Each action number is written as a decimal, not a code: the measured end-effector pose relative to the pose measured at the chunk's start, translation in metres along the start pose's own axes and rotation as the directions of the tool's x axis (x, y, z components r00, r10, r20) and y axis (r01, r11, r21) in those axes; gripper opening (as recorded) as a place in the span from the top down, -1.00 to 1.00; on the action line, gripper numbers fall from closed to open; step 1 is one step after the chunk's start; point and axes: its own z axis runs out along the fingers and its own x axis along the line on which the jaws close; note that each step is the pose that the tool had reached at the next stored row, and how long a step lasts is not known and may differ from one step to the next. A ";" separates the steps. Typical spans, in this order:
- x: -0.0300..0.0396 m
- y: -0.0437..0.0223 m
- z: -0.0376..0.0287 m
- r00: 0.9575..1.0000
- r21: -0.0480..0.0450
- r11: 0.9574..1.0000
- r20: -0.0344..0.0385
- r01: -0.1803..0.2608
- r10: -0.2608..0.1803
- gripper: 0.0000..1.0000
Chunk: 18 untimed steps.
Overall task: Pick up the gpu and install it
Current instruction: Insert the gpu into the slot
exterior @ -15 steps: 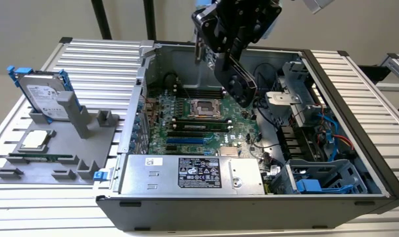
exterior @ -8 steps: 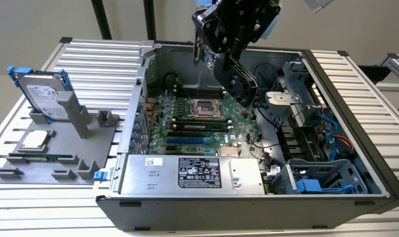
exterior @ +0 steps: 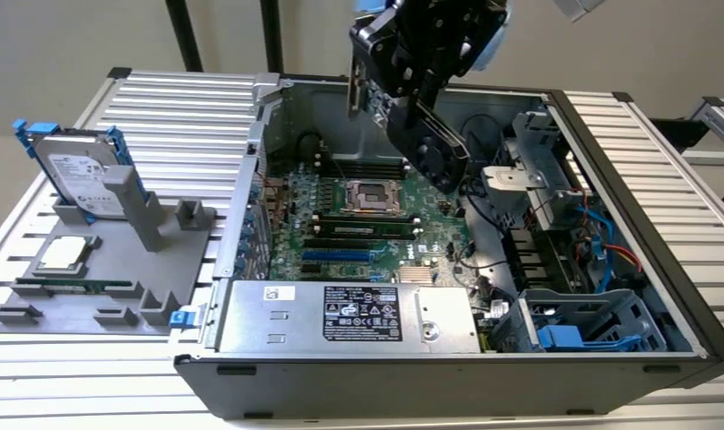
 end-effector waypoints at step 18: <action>0.0000 0.0000 0.0000 0.996 -0.002 0.996 -0.005 0.093 -0.093 1.00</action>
